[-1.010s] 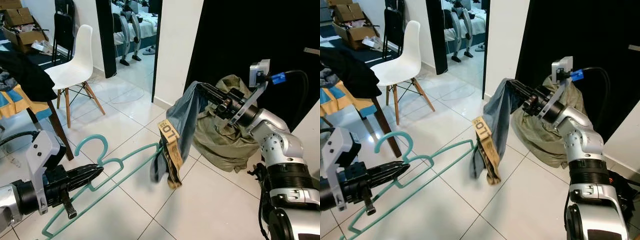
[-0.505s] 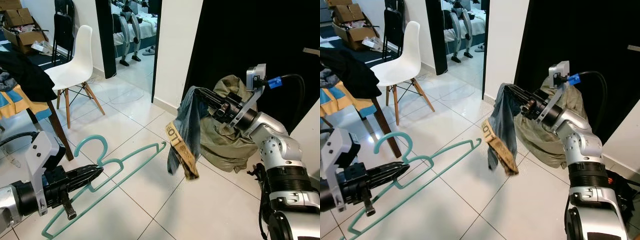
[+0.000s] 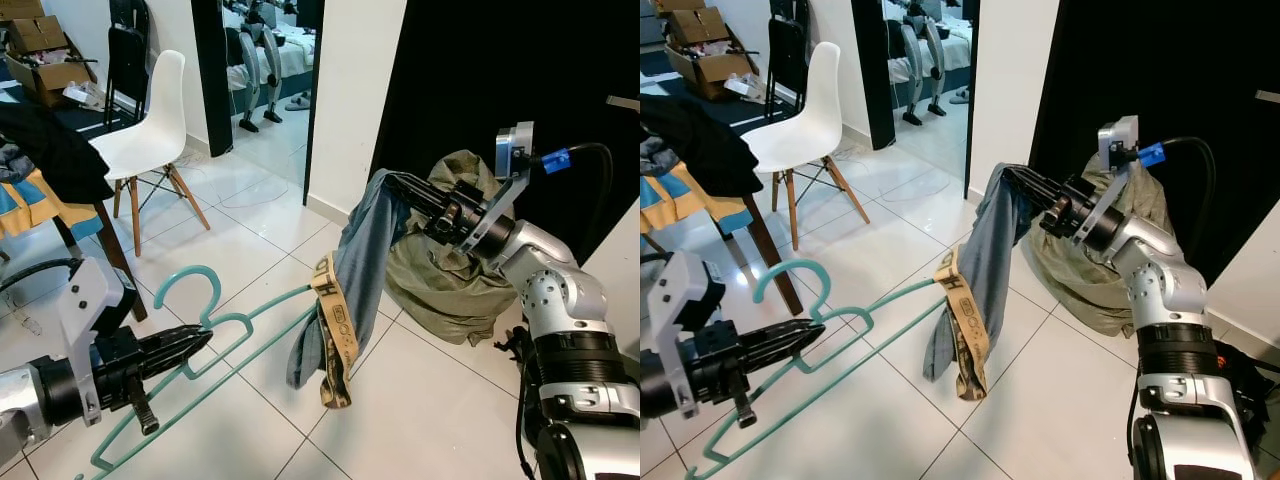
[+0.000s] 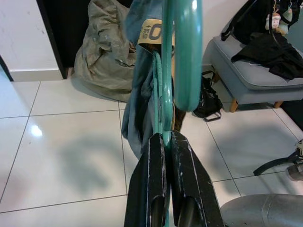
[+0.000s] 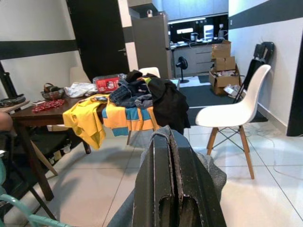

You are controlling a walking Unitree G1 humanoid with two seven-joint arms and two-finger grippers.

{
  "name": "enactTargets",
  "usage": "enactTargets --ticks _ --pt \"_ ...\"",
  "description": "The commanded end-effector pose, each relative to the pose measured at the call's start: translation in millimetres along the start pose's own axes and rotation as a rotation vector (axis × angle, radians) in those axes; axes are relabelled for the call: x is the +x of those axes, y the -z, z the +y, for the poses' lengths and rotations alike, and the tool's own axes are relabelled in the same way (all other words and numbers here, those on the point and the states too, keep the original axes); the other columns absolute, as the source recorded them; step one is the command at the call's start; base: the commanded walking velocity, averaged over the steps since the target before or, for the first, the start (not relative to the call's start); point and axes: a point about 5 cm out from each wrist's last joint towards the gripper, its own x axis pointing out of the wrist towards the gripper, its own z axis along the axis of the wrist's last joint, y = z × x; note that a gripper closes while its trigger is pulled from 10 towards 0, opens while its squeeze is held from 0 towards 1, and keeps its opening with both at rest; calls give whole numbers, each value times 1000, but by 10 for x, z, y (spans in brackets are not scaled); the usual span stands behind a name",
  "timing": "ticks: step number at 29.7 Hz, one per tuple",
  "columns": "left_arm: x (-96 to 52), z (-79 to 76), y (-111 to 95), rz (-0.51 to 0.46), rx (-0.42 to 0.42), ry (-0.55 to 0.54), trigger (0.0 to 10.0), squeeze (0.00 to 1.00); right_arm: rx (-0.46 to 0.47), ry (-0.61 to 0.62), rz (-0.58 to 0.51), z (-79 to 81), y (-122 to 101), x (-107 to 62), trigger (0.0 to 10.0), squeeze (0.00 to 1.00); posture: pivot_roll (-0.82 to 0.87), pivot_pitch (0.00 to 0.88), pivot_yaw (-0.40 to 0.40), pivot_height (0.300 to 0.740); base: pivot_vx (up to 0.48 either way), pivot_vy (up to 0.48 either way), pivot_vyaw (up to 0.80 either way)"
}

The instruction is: Hang hanger

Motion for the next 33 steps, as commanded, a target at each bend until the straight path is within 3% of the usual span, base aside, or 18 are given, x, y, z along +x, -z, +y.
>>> enactTargets --ticks 1,6,10,15,24,33 --pt "-3 -41 -3 -5 -6 21 10000 0 -7 1 3 1 17 1 10000 0 41 181 -70 740 0 0 0" --pt "-11 -44 -10 -5 -6 19 10000 0 4 -12 8 15 31 0 10000 0 43 182 -74 740 0 0 0" --pt "-5 -52 -42 -14 -2 20 10000 0 -46 4 95 4 194 -24 10000 0 45 183 -75 740 0 0 0" --pt "-12 -51 -32 -10 -3 19 10000 0 -58 24 114 4 266 -21 10000 0 45 187 -75 740 0 0 0" --pt "4 -29 -16 -9 10 6 10000 0 41 -83 26 123 100 2 10000 0 40 190 -77 740 0 0 0" --pt "47 -14 -66 -25 35 18 10000 0 150 -67 -156 35 -223 -9 10000 0 35 188 -77 740 0 0 0"
